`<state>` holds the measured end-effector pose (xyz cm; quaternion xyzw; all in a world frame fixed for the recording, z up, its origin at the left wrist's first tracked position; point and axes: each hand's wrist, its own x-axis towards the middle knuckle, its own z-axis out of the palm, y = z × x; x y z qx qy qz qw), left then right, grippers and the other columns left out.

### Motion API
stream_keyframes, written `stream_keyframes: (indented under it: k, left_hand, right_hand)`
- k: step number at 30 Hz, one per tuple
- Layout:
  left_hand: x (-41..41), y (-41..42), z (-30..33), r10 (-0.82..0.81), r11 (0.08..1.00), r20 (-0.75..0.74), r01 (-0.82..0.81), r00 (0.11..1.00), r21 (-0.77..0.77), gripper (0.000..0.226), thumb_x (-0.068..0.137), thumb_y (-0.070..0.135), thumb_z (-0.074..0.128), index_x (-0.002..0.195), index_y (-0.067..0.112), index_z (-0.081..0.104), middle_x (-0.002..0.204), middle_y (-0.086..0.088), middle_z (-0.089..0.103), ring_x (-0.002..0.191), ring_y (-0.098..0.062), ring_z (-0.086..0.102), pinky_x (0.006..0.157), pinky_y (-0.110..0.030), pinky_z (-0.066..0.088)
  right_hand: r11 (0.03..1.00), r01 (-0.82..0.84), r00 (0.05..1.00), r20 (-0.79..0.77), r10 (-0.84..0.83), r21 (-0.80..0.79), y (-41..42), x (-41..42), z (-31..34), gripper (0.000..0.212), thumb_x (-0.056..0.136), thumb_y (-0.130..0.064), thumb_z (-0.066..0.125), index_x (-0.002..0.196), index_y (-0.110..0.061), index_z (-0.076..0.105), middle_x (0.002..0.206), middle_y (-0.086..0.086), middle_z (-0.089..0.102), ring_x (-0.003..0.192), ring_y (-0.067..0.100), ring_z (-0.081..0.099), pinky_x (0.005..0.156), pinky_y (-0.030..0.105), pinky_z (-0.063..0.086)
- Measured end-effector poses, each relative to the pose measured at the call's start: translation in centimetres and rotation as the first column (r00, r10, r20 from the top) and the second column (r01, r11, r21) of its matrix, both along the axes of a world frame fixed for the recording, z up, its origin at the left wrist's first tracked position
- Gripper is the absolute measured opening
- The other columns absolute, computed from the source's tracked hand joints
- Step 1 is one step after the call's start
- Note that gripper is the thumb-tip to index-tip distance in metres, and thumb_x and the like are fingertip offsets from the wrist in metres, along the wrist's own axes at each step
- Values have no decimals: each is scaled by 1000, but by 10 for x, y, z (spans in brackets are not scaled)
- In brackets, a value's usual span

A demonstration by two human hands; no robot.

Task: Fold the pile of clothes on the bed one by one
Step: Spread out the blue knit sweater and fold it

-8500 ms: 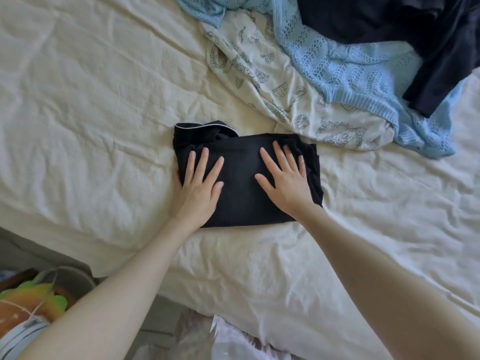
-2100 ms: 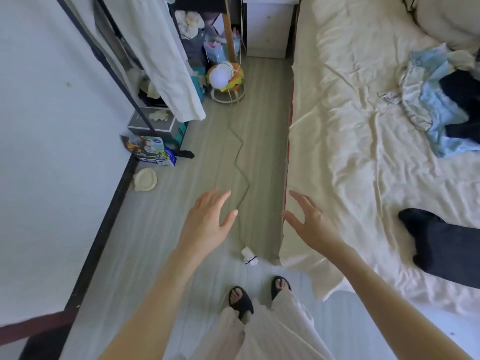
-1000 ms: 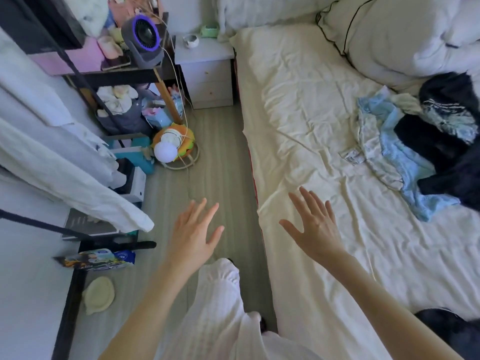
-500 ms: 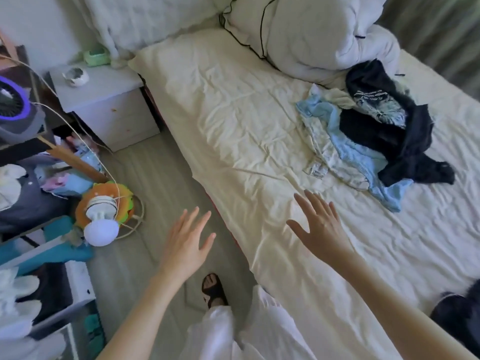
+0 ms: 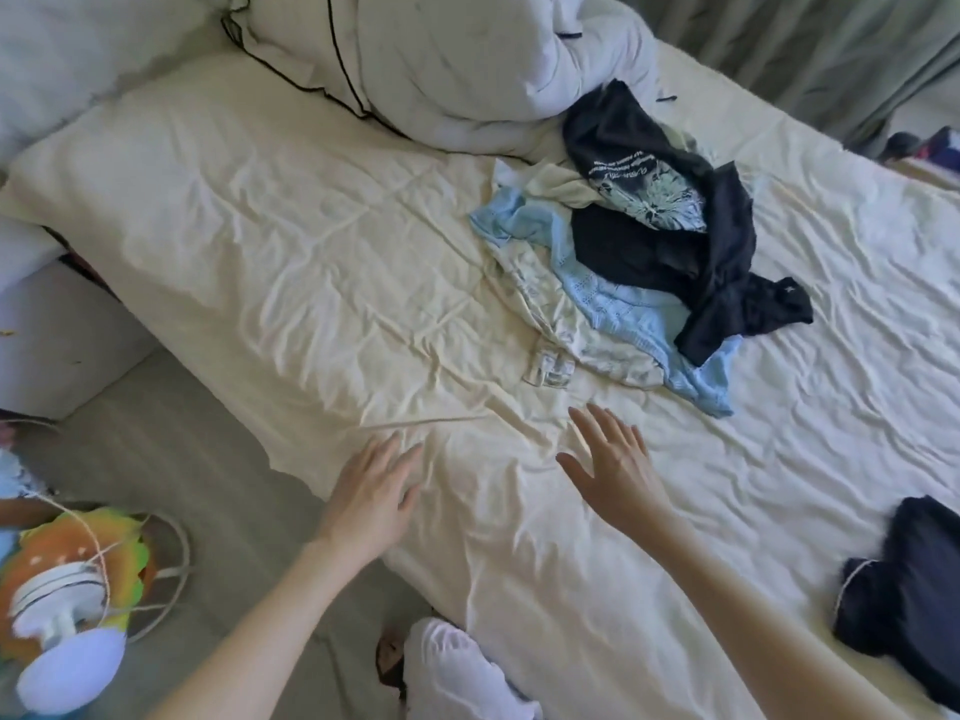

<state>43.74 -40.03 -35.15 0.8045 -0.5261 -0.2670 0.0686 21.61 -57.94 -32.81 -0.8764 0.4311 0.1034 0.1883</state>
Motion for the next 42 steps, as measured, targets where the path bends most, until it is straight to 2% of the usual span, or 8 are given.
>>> stream_keyframes:
  k: [6, 11, 19, 23, 28, 34, 38, 42]
  left_hand:
    - [30, -125, -71, -88, 985, 50, 80, 995, 150, 51, 100, 30, 34, 149, 23, 22, 157, -2, 16, 145, -20, 11, 115, -34, 16]
    - [19, -159, -147, -175, 924, -25, 173, 984, 342, 58, 100, 31, 32, 151, 28, 5, 159, -3, -5, 146, -21, 0, 117, -37, 12]
    - [50, -175, -224, -285, 801, -91, 289, 954, 524, 70, 97, 38, 37, 149, 36, -9, 154, 2, -28, 145, -19, -17, 116, -42, 9]
    - [55, -182, -231, -298, 745, -138, 321, 944, 584, 69, 97, 39, 37, 149, 37, -10, 153, 3, -30, 145, -20, -17, 116, -45, 10]
    - [59, -196, -219, -240, 723, -210, 319, 948, 613, 63, 99, 38, 35, 150, 36, -1, 156, 3, -23, 145, -19, -13, 116, -43, 11]
    - [53, -223, -158, -59, 921, -302, 168, 951, 350, 46, 98, 20, 45, 143, 19, 37, 153, -2, 30, 140, -13, 27, 110, -20, 20]
    - [40, -259, -76, -126, 992, -275, 115, 953, -57, 49, 94, 11, 51, 141, 20, 42, 146, 3, 39, 135, -12, 35, 104, -15, 22]
    - [23, -288, 26, -304, 914, -211, 222, 929, -339, 59, 92, 19, 59, 145, 29, 34, 151, 10, 30, 136, -5, 28, 107, -16, 18]
  right_hand:
    - [982, 175, 985, -8, -175, 66, -123, 38, -82, 51, 95, -34, 51, 141, -15, 41, 143, 7, 44, 129, 28, 41, 103, 39, 33]
    - [973, 197, 977, -106, -184, 121, -194, 67, -156, 52, 97, -36, 46, 143, -15, 35, 144, 8, 41, 131, 27, 38, 102, 44, 40]
    - [943, 311, 930, -166, -327, -115, -297, 78, -223, 40, 95, -28, 52, 132, -14, 46, 140, 10, 43, 125, 29, 41, 99, 42, 39]
    - [916, 368, 927, -15, -375, -159, -305, 74, -235, 30, 98, -19, 44, 93, 0, 66, 95, 13, 62, 84, 29, 56, 64, 33, 40]
    - [903, 429, 893, 139, -427, 15, -275, 75, -212, 29, 102, -13, 32, 94, 2, 55, 86, 14, 57, 72, 26, 51, 61, 31, 42]
    - [741, 613, 641, 376, -669, 274, -226, 73, -141, 18, 100, -13, 39, 95, -7, 55, 76, 0, 54, 63, 13, 46, 58, 30, 28]
    - [716, 531, 523, 489, -698, 454, -199, 70, -74, 15, 98, -12, 45, 86, -12, 56, 68, -5, 52, 61, 8, 45, 51, 13, 33]
    - [763, 424, 488, 586, -647, 488, -169, 66, 6, 23, 96, -10, 50, 77, -16, 59, 55, -15, 50, 51, -5, 45, 50, 9, 33]
